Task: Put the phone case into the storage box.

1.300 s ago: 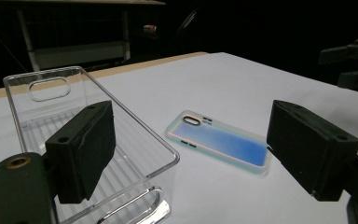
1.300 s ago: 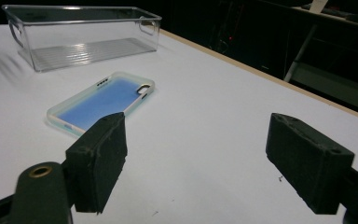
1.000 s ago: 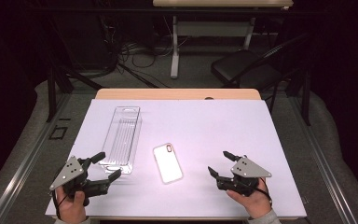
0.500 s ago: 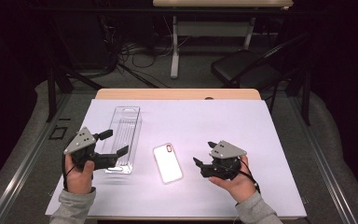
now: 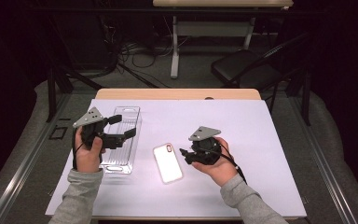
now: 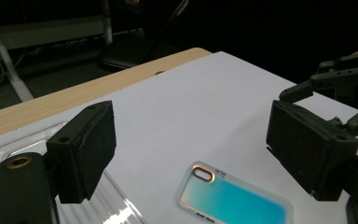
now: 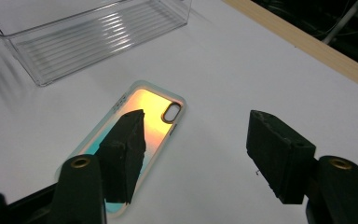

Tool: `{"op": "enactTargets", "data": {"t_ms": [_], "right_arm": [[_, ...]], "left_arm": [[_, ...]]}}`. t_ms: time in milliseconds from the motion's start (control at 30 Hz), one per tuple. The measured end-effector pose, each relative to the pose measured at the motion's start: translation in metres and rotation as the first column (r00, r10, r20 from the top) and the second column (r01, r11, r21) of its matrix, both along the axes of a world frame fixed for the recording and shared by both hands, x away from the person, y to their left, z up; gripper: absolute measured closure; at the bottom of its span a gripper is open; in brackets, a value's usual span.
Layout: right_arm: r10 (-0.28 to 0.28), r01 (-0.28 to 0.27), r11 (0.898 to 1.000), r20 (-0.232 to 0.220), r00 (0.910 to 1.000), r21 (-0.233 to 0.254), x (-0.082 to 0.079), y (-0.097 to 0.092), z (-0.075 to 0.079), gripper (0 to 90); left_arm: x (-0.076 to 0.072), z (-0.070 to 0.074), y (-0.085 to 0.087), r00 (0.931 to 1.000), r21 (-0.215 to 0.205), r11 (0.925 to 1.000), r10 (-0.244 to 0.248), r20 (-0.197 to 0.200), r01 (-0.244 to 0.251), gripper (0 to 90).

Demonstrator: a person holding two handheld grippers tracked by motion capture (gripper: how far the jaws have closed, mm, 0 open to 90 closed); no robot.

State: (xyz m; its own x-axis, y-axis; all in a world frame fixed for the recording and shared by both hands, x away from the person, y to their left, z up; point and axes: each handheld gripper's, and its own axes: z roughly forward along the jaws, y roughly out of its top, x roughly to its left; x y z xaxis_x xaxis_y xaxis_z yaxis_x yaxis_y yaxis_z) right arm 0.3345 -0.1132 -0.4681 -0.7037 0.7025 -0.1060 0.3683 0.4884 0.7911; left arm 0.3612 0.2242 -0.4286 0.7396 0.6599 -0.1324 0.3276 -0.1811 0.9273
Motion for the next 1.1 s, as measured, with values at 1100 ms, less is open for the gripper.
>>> {"op": "enactTargets", "data": {"t_ms": [1100], "right_arm": [[-0.063, -0.016, 0.971, -0.315, 0.9471, -0.240, 0.041, 0.048, 0.018, 56.8]], "left_arm": [[0.005, 0.017, 0.008, 0.9996, 0.103, 0.9947, 0.001, 0.027, -0.004, 23.3]]}}
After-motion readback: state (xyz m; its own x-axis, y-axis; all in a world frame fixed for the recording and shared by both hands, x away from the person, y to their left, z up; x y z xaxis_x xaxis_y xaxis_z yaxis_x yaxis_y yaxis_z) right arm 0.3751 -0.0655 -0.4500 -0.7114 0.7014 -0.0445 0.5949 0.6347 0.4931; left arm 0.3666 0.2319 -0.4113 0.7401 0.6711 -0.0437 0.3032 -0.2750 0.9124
